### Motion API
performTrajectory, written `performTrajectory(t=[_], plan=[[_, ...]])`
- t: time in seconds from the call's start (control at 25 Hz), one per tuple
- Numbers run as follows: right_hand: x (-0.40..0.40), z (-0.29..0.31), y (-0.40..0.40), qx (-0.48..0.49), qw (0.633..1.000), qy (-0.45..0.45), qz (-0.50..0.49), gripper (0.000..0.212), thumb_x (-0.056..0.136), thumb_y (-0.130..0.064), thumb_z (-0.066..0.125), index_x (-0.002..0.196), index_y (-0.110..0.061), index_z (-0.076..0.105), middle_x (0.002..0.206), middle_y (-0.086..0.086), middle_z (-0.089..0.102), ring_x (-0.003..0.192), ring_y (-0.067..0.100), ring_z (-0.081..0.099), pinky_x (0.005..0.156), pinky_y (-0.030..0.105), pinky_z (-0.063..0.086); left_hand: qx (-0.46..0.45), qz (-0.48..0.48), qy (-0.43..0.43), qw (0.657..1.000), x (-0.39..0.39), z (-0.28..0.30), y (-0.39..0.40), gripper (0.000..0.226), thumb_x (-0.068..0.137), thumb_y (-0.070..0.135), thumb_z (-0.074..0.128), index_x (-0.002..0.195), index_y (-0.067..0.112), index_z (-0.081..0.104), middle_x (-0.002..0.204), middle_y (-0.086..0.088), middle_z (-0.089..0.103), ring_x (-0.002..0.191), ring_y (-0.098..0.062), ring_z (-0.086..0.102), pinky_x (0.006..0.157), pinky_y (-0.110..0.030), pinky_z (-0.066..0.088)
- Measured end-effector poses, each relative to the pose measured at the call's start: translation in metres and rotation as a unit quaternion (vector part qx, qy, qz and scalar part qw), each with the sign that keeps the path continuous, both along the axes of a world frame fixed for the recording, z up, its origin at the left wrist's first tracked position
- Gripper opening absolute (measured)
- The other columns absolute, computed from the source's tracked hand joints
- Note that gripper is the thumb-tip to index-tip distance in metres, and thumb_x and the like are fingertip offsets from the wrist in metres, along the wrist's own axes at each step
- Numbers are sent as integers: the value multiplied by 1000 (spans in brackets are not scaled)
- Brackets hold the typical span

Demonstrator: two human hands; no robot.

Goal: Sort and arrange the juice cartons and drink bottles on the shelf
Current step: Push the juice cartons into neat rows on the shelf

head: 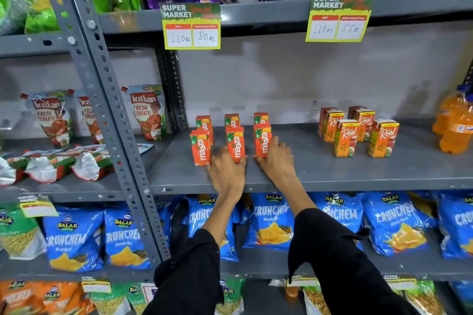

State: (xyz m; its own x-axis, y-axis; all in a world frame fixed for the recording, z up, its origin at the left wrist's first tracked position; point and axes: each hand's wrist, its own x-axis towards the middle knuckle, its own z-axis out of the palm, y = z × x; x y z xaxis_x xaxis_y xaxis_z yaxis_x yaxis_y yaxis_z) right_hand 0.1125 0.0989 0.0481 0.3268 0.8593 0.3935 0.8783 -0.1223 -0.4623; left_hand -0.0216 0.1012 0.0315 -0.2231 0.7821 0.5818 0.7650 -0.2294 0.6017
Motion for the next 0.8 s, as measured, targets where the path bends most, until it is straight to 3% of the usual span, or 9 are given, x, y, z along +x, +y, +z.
performTrajectory(t=[0.56,0.68,0.8], plan=[[-2,1,-8,3,999,36,-15,71,81,-52,72,125,-5,43,125,20,57,119,36,55,98,47,49,-8,13,6,1000,0,3,-3,51,79,56,77,103,13,64,93,-3,72,88,-26,69,79,-44,54],[-9,0,-20,59,994,85,30,70,79,-48,76,124,-7,42,124,18,57,119,34,54,97,47,49,25,-1,-54,998,-20,-4,-9,58,79,57,77,113,13,61,104,-4,69,97,-27,66,84,-48,52],[60,-12,-60,129,985,107,48,61,85,-46,70,126,-11,42,125,13,56,120,30,52,96,46,50,72,-21,-85,994,30,-13,-53,52,82,45,79,116,14,55,108,-4,60,100,-27,59,83,-45,46]])
